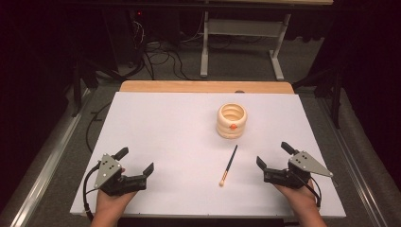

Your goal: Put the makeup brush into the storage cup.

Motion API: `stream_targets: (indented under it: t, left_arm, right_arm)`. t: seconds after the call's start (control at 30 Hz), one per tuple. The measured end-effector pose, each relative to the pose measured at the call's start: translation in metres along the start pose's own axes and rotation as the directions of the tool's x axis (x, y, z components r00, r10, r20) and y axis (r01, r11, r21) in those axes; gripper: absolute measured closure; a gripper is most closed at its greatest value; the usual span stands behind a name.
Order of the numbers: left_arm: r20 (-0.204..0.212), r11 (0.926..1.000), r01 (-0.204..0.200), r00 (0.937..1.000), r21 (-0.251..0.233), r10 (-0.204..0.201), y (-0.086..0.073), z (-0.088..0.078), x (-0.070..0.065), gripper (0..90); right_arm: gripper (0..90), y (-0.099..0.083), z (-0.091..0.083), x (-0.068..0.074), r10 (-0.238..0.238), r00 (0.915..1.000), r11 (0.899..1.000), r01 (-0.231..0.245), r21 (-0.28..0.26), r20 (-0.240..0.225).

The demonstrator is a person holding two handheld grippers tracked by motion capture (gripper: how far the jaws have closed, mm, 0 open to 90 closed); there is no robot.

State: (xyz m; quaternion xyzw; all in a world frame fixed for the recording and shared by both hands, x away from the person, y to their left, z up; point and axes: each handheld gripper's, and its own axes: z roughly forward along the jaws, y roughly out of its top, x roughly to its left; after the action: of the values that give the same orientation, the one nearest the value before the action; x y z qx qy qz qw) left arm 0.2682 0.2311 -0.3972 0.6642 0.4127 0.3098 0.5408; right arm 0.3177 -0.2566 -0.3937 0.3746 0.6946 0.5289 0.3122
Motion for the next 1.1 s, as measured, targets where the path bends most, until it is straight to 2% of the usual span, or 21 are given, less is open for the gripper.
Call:
stream_targets:
  t: [1.1]
  left_arm:
    - [0.005,1.0000,0.003,1.0000,0.003,-0.003,-0.0004,0.0023,0.0003,0.6]
  right_arm:
    - [1.1,-0.0045,0.0006,-0.0026,0.003,0.9997,1.000,-0.003,0.020,0.024]
